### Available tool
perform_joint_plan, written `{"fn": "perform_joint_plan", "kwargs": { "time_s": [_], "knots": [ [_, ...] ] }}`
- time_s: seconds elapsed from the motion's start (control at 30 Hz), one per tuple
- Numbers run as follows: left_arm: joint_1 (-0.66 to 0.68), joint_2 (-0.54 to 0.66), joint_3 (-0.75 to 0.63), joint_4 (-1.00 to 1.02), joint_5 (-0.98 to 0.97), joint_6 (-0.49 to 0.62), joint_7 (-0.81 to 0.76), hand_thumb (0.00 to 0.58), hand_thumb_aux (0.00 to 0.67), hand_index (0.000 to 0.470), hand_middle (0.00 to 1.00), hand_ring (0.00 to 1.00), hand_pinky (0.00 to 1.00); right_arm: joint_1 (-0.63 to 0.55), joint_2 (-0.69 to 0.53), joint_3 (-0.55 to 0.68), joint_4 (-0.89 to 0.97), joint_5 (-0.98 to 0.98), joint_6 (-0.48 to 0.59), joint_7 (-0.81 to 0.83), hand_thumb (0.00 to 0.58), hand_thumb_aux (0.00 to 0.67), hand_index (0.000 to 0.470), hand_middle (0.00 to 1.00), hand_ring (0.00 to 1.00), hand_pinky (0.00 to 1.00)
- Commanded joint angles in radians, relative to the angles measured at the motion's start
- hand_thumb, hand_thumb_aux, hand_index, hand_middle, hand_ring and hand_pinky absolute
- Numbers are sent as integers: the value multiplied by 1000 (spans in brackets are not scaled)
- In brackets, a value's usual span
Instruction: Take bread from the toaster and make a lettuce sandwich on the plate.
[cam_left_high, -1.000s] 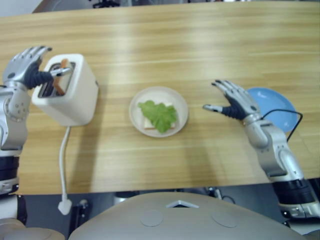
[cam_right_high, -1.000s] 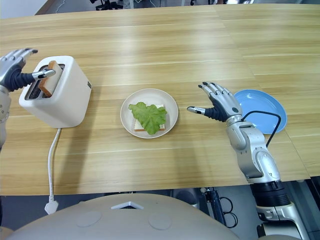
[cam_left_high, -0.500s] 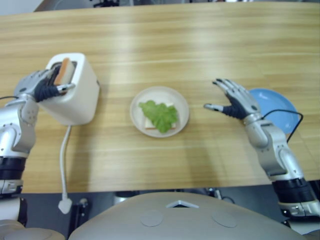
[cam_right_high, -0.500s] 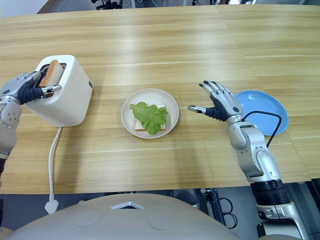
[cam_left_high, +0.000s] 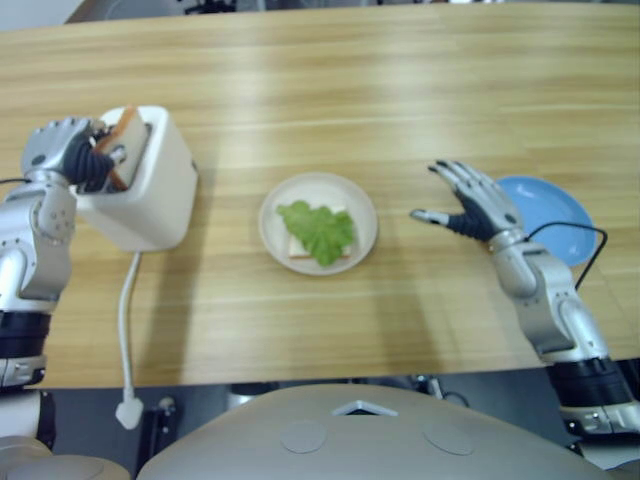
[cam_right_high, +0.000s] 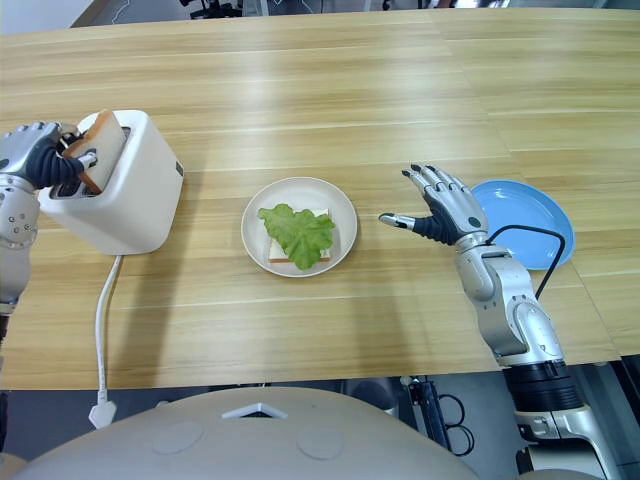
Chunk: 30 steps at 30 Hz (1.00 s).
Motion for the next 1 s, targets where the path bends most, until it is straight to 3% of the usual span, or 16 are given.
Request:
{"fn": "perform_joint_plan", "kwargs": {
  "time_s": [0.03, 0.23, 0.4, 0.53, 0.63, 0.77, 1.0],
  "knots": [
    [-5, 0, 31, -26, -11, -34, 42, 580, 670, 460, 1000, 1000, 1000, 4, -8, -1, 6, -7, 2, -3, 0, 0, 0, 0, 0, 0],
    [-43, -83, 143, -87, -239, -125, 49, 580, 670, 460, 1000, 1000, 1000, 2, -7, 1, 18, -6, 1, -7, 0, 0, 0, 0, 0, 0],
    [-130, -186, 289, -132, -561, -177, 6, 580, 670, 460, 1000, 1000, 1000, 2, -4, 3, 30, -1, 1, -13, 0, 0, 0, 0, 0, 0],
    [-171, -211, 309, -171, -724, -186, -73, 580, 670, 460, 1000, 1000, 1000, 0, 2, 7, 37, 4, 2, -17, 0, 0, 0, 0, 0, 0],
    [-181, -219, 258, -186, -799, -169, -148, 580, 670, 460, 1000, 1000, 1000, -4, 5, 11, 49, 5, 0, -20, 0, 0, 0, 0, 0, 0],
    [-186, -274, 88, -181, -841, -150, -273, 580, 670, 460, 1000, 1000, 1000, -10, 8, 12, 62, 8, -1, -22, 0, 0, 0, 0, 0, 0],
    [-224, -380, -177, 16, -768, -235, -423, 580, 670, 460, 1000, 1000, 1000, -25, 13, 17, 88, 12, -6, -29, 0, 0, 0, 0, 0, 0]
  ]
}}
